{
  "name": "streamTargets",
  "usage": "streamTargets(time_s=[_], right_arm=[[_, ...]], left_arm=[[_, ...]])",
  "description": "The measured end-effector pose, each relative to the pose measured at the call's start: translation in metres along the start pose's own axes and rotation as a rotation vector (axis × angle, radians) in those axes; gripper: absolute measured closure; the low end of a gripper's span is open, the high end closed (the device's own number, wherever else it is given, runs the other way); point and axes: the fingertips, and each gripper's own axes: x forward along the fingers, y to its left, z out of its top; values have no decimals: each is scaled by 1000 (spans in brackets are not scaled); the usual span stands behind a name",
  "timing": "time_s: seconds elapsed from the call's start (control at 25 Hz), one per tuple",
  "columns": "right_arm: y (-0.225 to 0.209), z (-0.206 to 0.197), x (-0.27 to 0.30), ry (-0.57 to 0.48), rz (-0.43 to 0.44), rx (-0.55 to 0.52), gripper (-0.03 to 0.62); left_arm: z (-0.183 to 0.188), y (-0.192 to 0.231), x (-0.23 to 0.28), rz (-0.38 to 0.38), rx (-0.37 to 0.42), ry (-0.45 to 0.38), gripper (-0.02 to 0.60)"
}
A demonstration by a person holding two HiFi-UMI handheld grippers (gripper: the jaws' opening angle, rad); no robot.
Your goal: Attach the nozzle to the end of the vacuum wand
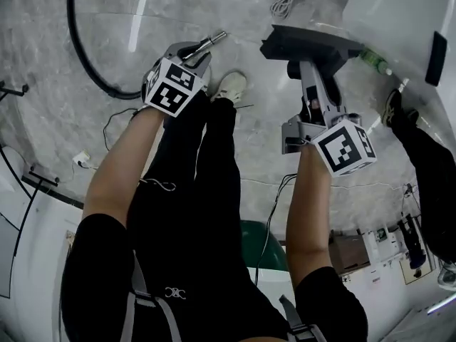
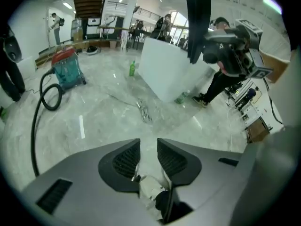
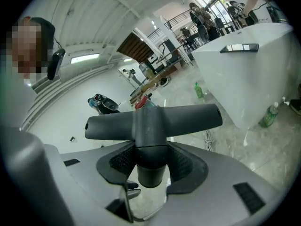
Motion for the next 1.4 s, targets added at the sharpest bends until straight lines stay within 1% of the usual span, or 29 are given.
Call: streamTargets(time_s=[0.12, 0.16, 0.24, 0.32, 0.44, 0.52, 0.6, 0.72, 0.76, 0.84, 0.92, 1.0, 1.08, 1.12, 1.2, 1.32, 1.4], right_arm=[[-43, -42, 33, 50, 14, -13, 393], [-57, -59, 47, 72, 15, -29, 393], [-85, -94, 78, 105, 23, -46, 393], [-110, -125, 103, 124, 28, -46, 393], [-146, -165, 136, 154, 38, -25, 393], [-166, -184, 159, 172, 47, -17, 393], [-179, -198, 177, 190, 60, -18, 393], [-184, -207, 199, 214, 87, -33, 393], [-184, -207, 205, 218, 95, -40, 393], [-182, -206, 212, 223, 108, -52, 393], [-178, -207, 215, 226, 117, -52, 393], [-173, -212, 215, 232, 120, -41, 393], [-170, -214, 211, 231, 118, -25, 393], [-169, -213, 209, 229, 114, -18, 393], [-166, -209, 203, 224, 107, 4, 393], [-160, -204, 197, 216, 85, 59, 393], [-151, -209, 198, 211, 80, 104, 393]], left_arm=[[-58, 7, 76, -14, -5, 96, 420], [-80, 13, 104, -15, -7, 128, 411], [-126, 32, 157, -2, -7, 189, 399], [-169, 50, 205, 30, 6, 246, 397], [-230, 70, 264, 77, 15, 331, 397], [-261, 82, 298, 91, 18, 371, 397], [-287, 88, 322, 82, 50, 418, 397], [-318, 91, 343, 56, 145, 502, 397], [-321, 94, 347, 65, 171, 511, 396], [-319, 98, 348, 106, 199, 498, 394], [-319, 99, 347, 133, 184, 478, 399], [-321, 97, 344, 120, 149, 489, 403], [-315, 93, 339, 95, 141, 489, 403], [-307, 90, 334, 83, 144, 469, 403], [-282, 82, 315, 56, 147, 398, 403], [-249, 71, 271, 20, 150, 295, 403], [-238, 64, 240, -5, 153, 245, 403]])
